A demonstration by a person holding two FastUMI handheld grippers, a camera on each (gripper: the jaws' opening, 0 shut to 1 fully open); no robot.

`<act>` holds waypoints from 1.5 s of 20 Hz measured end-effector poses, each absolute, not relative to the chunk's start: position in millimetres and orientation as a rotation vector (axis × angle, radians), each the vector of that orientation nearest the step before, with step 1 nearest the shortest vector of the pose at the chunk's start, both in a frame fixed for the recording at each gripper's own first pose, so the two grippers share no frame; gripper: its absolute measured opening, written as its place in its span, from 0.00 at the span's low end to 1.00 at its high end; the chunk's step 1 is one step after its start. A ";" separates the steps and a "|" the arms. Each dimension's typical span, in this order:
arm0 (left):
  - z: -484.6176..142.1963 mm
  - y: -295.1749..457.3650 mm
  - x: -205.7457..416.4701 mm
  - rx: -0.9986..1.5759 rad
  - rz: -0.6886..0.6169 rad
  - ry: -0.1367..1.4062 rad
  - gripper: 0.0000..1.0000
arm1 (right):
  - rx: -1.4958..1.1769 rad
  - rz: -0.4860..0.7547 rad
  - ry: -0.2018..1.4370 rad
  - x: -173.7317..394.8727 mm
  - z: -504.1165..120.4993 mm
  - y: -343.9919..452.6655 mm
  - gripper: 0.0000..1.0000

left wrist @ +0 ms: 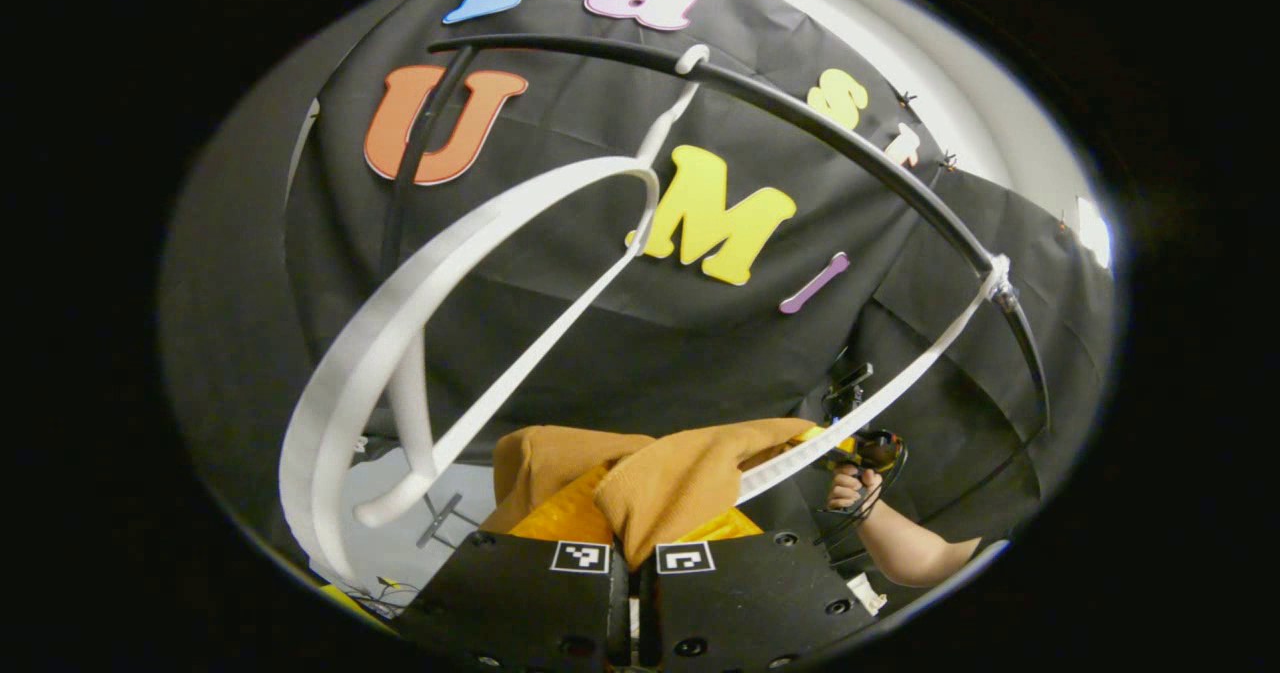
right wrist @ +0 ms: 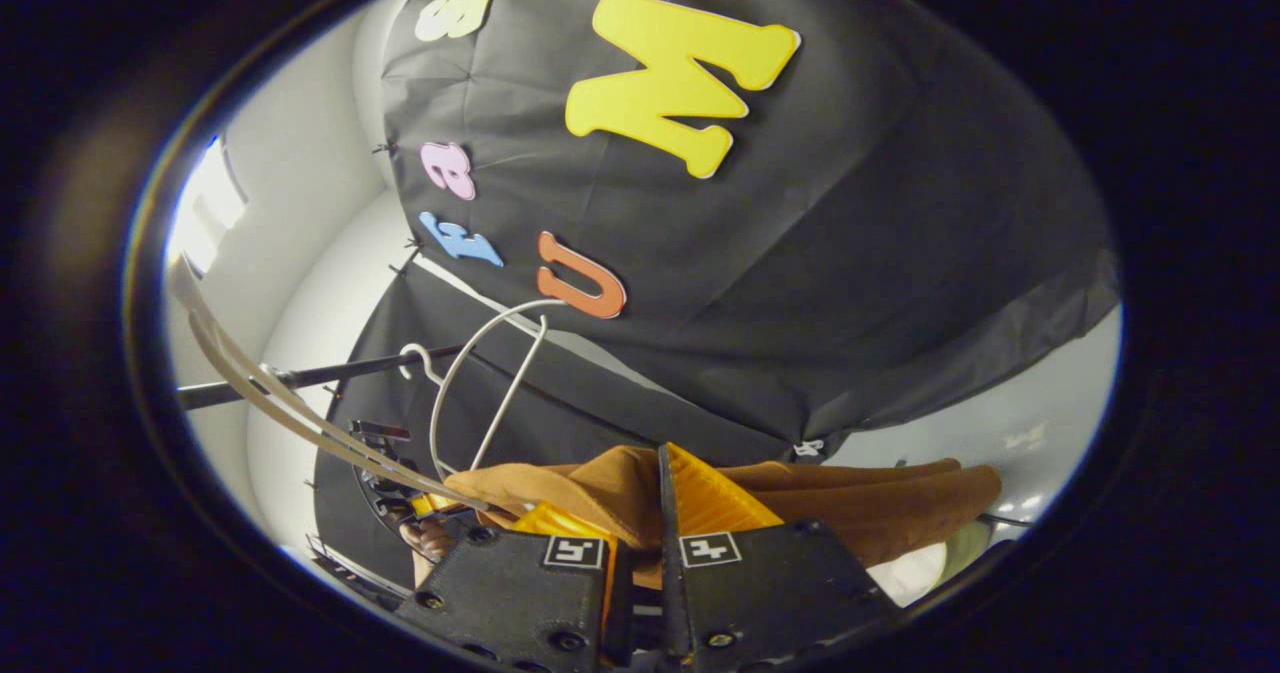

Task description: Grasp the clothes on the hanger with both hands and then place them into the laundry hamper below.

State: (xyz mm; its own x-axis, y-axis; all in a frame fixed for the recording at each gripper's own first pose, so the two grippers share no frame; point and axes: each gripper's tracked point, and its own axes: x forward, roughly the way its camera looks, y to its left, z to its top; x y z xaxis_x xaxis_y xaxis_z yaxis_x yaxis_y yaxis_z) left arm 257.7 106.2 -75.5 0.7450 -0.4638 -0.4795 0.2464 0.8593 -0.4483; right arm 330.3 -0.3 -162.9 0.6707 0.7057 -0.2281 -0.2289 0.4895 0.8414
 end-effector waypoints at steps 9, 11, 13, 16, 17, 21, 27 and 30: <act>-89.6 102.4 238.4 -0.431 -0.363 0.614 0.03 | 0.912 0.580 0.608 279.4 -184.2 5.9 0.14; -91.5 102.4 232.5 -0.430 -0.354 0.604 0.03 | 0.927 0.571 0.611 266.2 -187.4 9.9 0.14; -94.3 98.3 225.0 -0.421 -0.353 0.601 0.03 | 0.938 0.567 0.613 256.6 -192.1 12.9 0.14; -99.6 96.6 213.4 -0.377 -0.358 0.602 0.03 | 0.955 0.561 0.612 241.1 -193.8 20.9 0.13; -100.8 95.5 210.1 -0.365 -0.360 0.602 0.03 | 0.948 0.560 0.613 233.3 -193.9 23.9 0.13; -101.0 85.2 202.0 -0.314 -0.393 0.605 0.03 | 0.884 0.573 0.637 207.9 -193.4 42.9 0.10; -88.8 55.0 194.7 -0.275 -0.472 0.570 0.03 | 0.800 0.639 0.635 170.9 -170.0 79.7 0.13; -73.6 38.0 190.5 -0.269 -0.501 0.540 0.03 | 0.784 0.679 0.615 145.3 -154.1 101.9 0.13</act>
State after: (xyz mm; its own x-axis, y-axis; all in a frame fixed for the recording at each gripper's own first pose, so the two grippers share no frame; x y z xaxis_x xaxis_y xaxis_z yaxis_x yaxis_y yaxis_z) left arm 190.5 38.0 -73.6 0.7420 -0.5204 -0.4227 0.3824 0.8464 -0.3707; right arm 145.3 101.9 -154.1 0.6287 0.7394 -0.2410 -0.3124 0.5240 0.7924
